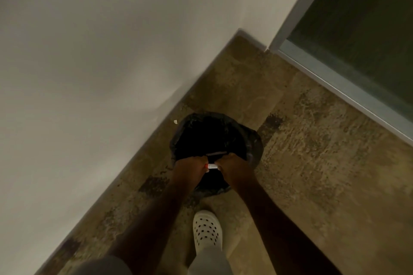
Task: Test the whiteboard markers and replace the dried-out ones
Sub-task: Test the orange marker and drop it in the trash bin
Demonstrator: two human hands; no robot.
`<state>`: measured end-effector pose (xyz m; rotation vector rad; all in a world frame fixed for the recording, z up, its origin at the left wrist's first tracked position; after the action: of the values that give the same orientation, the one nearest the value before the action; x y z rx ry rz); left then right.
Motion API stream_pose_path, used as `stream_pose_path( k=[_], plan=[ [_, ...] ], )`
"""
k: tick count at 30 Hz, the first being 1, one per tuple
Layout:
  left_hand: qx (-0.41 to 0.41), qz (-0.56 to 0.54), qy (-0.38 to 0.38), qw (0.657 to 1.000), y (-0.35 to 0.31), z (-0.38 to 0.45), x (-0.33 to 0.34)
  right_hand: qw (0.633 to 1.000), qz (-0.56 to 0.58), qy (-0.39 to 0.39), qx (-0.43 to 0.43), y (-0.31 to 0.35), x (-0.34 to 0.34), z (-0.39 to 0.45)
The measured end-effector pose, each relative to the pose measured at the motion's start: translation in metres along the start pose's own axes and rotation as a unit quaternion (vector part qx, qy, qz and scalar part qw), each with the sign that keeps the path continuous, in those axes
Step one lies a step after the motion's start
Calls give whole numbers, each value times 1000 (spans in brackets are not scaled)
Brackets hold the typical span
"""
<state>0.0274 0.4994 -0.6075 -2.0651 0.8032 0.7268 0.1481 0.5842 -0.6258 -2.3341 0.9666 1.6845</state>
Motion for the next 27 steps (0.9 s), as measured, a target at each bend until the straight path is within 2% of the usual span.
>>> stream_pose_path(
  k=[2,5,8,10,13,15,20,27],
  plan=[
    [-6,-2,9,1000,3,3,6,1000,7,-3,1,0,1,-1],
    [2,-15,1,1000,6,2,10,999,22,35,16,-1,-1,-4],
    [18,-33,-29,999,5,-3,8,999,30,-30,13,0,-10,-7],
    [27,-40,-55,997,3,-6,5,999,4,-47,14,1,-16,-9],
    [50,18,-89,995,-5,-10,-5,995,-66,-69,31,4,-29,-14],
    [48,35,-101,993,-10,-16,-15,991,-85,-95,49,6,-40,-17],
    [21,27,-99,994,-26,-35,-50,988,-88,-100,81,13,-78,-35],
    [10,-13,-140,990,-59,-82,-121,984,-78,-140,83,35,-163,-74]
  ],
)
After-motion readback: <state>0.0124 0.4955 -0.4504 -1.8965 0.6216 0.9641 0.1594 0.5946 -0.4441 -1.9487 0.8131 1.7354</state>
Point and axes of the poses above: each hand's wrist, its own z-axis towards the middle knuckle, its own x-axis out of the palm, y = z × x, the point moved 4 cm from there along z, towards the middle knuckle, and after that the axes turned 11 degrees about -z, right-handed, at the moved point
